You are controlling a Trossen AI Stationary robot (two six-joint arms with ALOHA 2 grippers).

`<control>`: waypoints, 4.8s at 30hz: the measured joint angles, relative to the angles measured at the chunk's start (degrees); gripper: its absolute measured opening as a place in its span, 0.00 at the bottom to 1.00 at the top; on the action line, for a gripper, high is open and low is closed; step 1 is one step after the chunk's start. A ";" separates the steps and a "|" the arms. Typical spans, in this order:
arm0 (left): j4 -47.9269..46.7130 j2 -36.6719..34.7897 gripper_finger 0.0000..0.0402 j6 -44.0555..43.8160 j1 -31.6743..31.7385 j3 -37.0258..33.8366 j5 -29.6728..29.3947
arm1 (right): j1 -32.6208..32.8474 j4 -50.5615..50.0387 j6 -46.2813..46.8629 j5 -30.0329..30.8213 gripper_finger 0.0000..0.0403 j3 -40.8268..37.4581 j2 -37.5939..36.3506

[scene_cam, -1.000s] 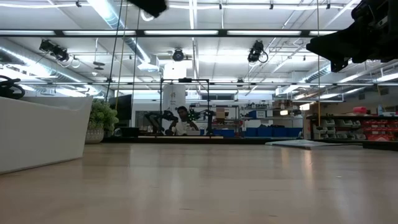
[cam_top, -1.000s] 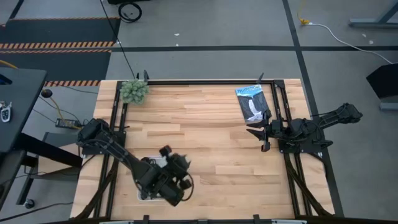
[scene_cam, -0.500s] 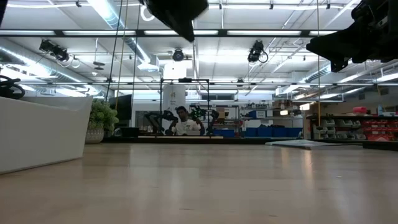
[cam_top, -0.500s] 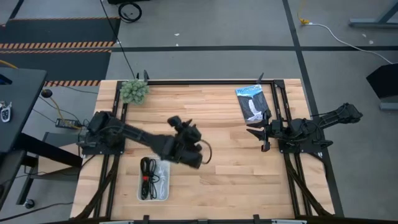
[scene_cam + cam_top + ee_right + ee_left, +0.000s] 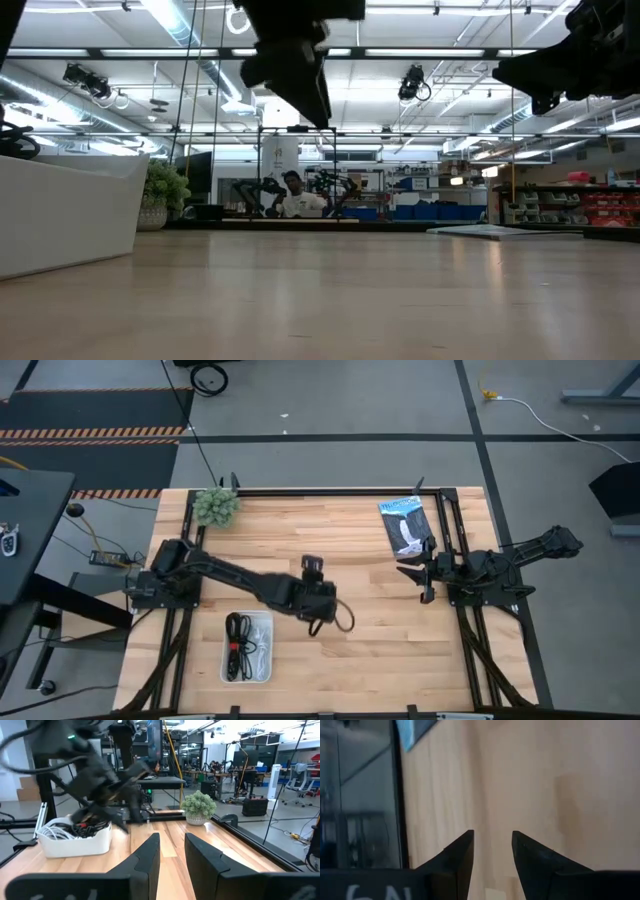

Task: Pick and place USB-C Cables
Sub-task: Return to Home Position

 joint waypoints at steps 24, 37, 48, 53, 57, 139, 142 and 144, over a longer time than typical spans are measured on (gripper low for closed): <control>-0.89 -12.76 0.26 7.53 -10.24 -9.34 30.26 | 0.28 -16.27 0.00 0.00 0.24 -0.01 -2.64; 16.19 -33.69 0.16 1.09 -10.90 -30.83 42.36 | 1.38 -16.21 0.00 0.00 0.24 -0.02 -0.65; 33.10 -56.87 0.13 -0.60 -10.68 -45.86 42.41 | 2.10 -16.11 0.00 -0.07 0.24 0.00 -1.26; 40.66 -65.91 0.12 -0.98 -10.66 -52.58 41.95 | 2.10 -16.13 0.00 -0.07 0.24 -0.02 -1.27; 44.40 -72.26 0.12 -1.36 -10.68 -57.42 39.20 | 2.10 -16.11 -0.01 -0.07 0.24 0.00 -1.27; 52.17 -96.01 0.06 -13.40 8.46 -87.03 50.55 | 2.10 -15.78 -0.01 -0.04 0.24 0.00 -1.29; 50.37 -96.00 0.07 -13.58 8.44 -87.03 50.55 | 2.10 -15.78 0.00 -0.04 0.24 0.00 -1.29; 49.27 -95.98 0.07 -13.71 8.44 -87.01 50.55 | 2.10 -15.78 0.00 -0.04 0.24 0.00 -1.29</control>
